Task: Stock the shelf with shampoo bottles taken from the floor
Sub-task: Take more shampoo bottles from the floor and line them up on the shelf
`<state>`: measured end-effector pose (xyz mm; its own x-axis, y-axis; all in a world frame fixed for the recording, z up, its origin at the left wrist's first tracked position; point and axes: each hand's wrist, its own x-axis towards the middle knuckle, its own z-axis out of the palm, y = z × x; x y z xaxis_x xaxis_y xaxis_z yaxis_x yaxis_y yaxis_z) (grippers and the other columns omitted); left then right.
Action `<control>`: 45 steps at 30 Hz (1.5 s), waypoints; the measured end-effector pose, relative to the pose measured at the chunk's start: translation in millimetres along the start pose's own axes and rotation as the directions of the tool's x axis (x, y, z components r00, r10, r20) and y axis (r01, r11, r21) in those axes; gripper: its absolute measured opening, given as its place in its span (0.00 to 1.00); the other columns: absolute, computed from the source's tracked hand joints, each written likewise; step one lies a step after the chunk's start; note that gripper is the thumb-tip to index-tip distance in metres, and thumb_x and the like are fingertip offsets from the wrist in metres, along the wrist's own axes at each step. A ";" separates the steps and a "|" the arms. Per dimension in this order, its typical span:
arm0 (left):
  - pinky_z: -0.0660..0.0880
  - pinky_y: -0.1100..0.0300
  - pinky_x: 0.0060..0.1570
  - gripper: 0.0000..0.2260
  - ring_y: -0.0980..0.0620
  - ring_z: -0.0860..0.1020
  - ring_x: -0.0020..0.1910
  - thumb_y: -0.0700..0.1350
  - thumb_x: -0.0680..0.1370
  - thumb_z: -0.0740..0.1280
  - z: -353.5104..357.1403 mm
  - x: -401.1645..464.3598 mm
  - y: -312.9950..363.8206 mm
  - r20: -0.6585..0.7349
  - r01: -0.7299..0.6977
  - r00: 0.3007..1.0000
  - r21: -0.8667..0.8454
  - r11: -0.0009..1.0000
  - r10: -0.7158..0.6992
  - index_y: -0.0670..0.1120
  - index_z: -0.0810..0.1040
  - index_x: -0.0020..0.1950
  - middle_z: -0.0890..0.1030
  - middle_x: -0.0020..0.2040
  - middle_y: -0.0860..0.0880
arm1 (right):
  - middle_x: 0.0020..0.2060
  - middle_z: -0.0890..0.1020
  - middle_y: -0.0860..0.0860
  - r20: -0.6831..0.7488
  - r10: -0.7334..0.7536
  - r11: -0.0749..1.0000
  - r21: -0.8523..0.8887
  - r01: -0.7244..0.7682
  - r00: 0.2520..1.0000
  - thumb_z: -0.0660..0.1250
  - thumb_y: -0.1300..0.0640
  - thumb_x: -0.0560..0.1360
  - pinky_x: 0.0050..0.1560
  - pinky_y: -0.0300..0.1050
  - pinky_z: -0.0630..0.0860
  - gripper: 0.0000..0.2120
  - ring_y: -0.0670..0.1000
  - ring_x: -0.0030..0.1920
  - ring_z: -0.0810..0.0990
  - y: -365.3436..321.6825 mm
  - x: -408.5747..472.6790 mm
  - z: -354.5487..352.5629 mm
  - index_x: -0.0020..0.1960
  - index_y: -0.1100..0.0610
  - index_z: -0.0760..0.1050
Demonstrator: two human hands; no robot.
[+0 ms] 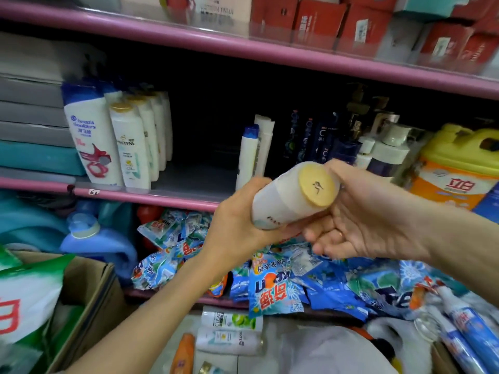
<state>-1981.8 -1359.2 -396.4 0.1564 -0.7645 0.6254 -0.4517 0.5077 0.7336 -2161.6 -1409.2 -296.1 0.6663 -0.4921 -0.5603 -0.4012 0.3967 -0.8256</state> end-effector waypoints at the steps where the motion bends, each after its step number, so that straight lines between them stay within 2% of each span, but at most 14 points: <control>1: 0.75 0.64 0.35 0.23 0.58 0.79 0.40 0.51 0.63 0.78 -5.7 -7.9 -3.1 0.010 0.045 0.999 -0.024 0.999 -0.045 0.62 0.72 0.52 0.80 0.44 0.58 | 0.35 0.83 0.56 -0.090 -0.054 0.993 -0.112 0.044 0.994 0.53 0.27 0.71 0.31 0.41 0.79 0.40 0.54 0.33 0.82 -2.0 3.9 7.8 0.51 0.61 0.82; 3: 0.74 0.70 0.33 0.25 0.61 0.80 0.40 0.48 0.63 0.78 -13.8 -25.7 -11.5 0.043 0.147 0.988 -0.031 0.989 -0.145 0.67 0.71 0.52 0.81 0.44 0.60 | 0.34 0.85 0.51 -0.278 -0.247 0.933 -0.326 0.151 0.928 0.53 0.24 0.68 0.31 0.42 0.79 0.35 0.54 0.32 0.83 2.6 16.0 19.7 0.45 0.52 0.83; 5: 0.74 0.73 0.35 0.27 0.63 0.80 0.40 0.50 0.62 0.78 -18.8 -42.6 -22.1 0.048 0.231 0.972 -0.028 0.973 -0.230 0.71 0.70 0.53 0.82 0.45 0.62 | 0.44 0.85 0.51 -0.256 -0.382 0.892 -0.352 0.282 0.888 0.58 0.28 0.69 0.35 0.42 0.79 0.29 0.54 0.35 0.84 8.6 31.1 33.4 0.54 0.50 0.78; 7: 0.74 0.73 0.36 0.27 0.64 0.80 0.40 0.52 0.61 0.77 -24.6 -52.9 -30.7 0.039 0.291 0.956 -0.028 0.956 -0.290 0.70 0.71 0.54 0.82 0.45 0.62 | 0.50 0.83 0.55 -0.139 -0.369 0.908 -0.264 0.325 0.919 0.65 0.33 0.69 0.38 0.40 0.80 0.28 0.54 0.38 0.84 12.6 43.3 46.3 0.59 0.52 0.75; 10: 0.72 0.73 0.35 0.25 0.65 0.79 0.39 0.53 0.60 0.77 -36.1 -56.8 -35.3 0.046 0.337 0.941 -0.030 0.941 -0.336 0.66 0.72 0.53 0.82 0.44 0.62 | 0.49 0.84 0.56 -0.031 -0.345 0.919 -0.214 0.331 0.938 0.71 0.38 0.67 0.38 0.38 0.79 0.26 0.51 0.39 0.83 16.3 54.0 62.1 0.59 0.53 0.78; 17: 0.73 0.72 0.34 0.24 0.64 0.79 0.38 0.51 0.61 0.76 -48.5 -55.4 -37.5 0.032 0.364 0.931 -0.039 0.931 -0.362 0.65 0.73 0.53 0.82 0.44 0.62 | 0.41 0.83 0.53 -0.088 -0.428 0.896 -0.168 0.410 0.899 0.73 0.45 0.67 0.30 0.36 0.74 0.21 0.48 0.32 0.79 13.2 69.7 73.8 0.56 0.53 0.78; 23: 0.73 0.71 0.34 0.23 0.63 0.79 0.38 0.48 0.62 0.77 -56.9 -54.0 -40.6 0.095 0.407 0.911 -0.047 0.912 -0.401 0.63 0.74 0.51 0.82 0.42 0.60 | 0.42 0.82 0.54 -0.057 -0.370 0.920 -0.164 0.357 0.927 0.73 0.44 0.66 0.32 0.39 0.77 0.27 0.49 0.33 0.79 9.1 72.6 73.4 0.60 0.56 0.75; 25: 0.74 0.70 0.34 0.22 0.62 0.80 0.38 0.49 0.62 0.77 -59.5 -53.5 -40.1 0.121 0.420 0.903 -0.044 0.907 -0.412 0.63 0.74 0.51 0.82 0.43 0.60 | 0.44 0.83 0.52 -0.125 -0.451 0.859 -0.332 0.391 0.884 0.72 0.41 0.65 0.32 0.39 0.76 0.26 0.49 0.34 0.80 5.1 73.8 71.5 0.59 0.51 0.75; 28: 0.77 0.68 0.37 0.23 0.62 0.81 0.41 0.50 0.62 0.77 -61.3 -54.9 -40.5 0.144 0.434 0.894 -0.036 0.900 -0.425 0.63 0.73 0.52 0.82 0.45 0.61 | 0.48 0.82 0.45 -0.142 -0.669 0.627 -0.634 0.452 0.729 0.70 0.40 0.66 0.31 0.35 0.73 0.21 0.44 0.31 0.78 -0.6 75.0 67.9 0.58 0.43 0.76; 31: 0.77 0.68 0.37 0.23 0.62 0.81 0.42 0.51 0.62 0.77 -61.7 -55.9 -39.8 0.148 0.441 0.890 -0.046 0.896 -0.431 0.64 0.73 0.53 0.82 0.46 0.61 | 0.48 0.82 0.42 -0.079 -0.732 0.522 -0.704 0.482 0.676 0.68 0.40 0.68 0.30 0.33 0.72 0.18 0.44 0.31 0.78 -1.1 76.1 70.5 0.55 0.45 0.79; 34: 0.74 0.72 0.34 0.22 0.64 0.81 0.42 0.50 0.63 0.77 -61.7 -56.6 -37.5 0.147 0.446 0.890 -0.084 0.891 -0.432 0.66 0.73 0.51 0.82 0.46 0.63 | 0.47 0.82 0.44 -0.113 -0.725 0.568 -0.656 0.497 0.680 0.68 0.41 0.69 0.30 0.35 0.72 0.16 0.44 0.31 0.76 -0.1 77.1 73.5 0.54 0.45 0.80; 39: 0.74 0.73 0.34 0.21 0.64 0.81 0.43 0.48 0.63 0.78 -61.1 -57.9 -36.5 0.144 0.452 0.889 -0.120 0.884 -0.435 0.66 0.73 0.49 0.82 0.45 0.62 | 0.38 0.80 0.47 -0.165 -0.529 0.822 -0.345 0.454 0.833 0.70 0.45 0.69 0.34 0.39 0.70 0.16 0.46 0.33 0.71 -3.0 75.1 76.2 0.54 0.49 0.81; 42: 0.74 0.72 0.35 0.22 0.64 0.80 0.42 0.49 0.62 0.78 -60.7 -59.1 -38.7 0.134 0.452 0.890 -0.127 0.883 -0.437 0.64 0.73 0.50 0.82 0.45 0.62 | 0.43 0.82 0.50 -0.234 -0.497 0.861 -0.255 0.440 0.836 0.71 0.50 0.71 0.38 0.39 0.73 0.13 0.49 0.38 0.73 1.0 81.2 81.2 0.54 0.49 0.82; 45: 0.74 0.72 0.36 0.25 0.63 0.81 0.43 0.48 0.62 0.78 -60.6 -55.8 -39.5 0.121 0.442 0.896 -0.155 0.884 -0.427 0.62 0.73 0.54 0.82 0.46 0.60 | 0.53 0.83 0.52 -0.269 -0.517 0.848 -0.288 0.445 0.812 0.71 0.43 0.69 0.48 0.48 0.77 0.18 0.54 0.47 0.79 8.5 85.5 81.3 0.56 0.48 0.80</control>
<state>-1919.5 -1312.5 -444.2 0.2270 -0.9498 0.2154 -0.1944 0.1726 0.9656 -2056.9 -1384.9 -345.5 0.5796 -0.8136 -0.0459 -0.2248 -0.1055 -0.9687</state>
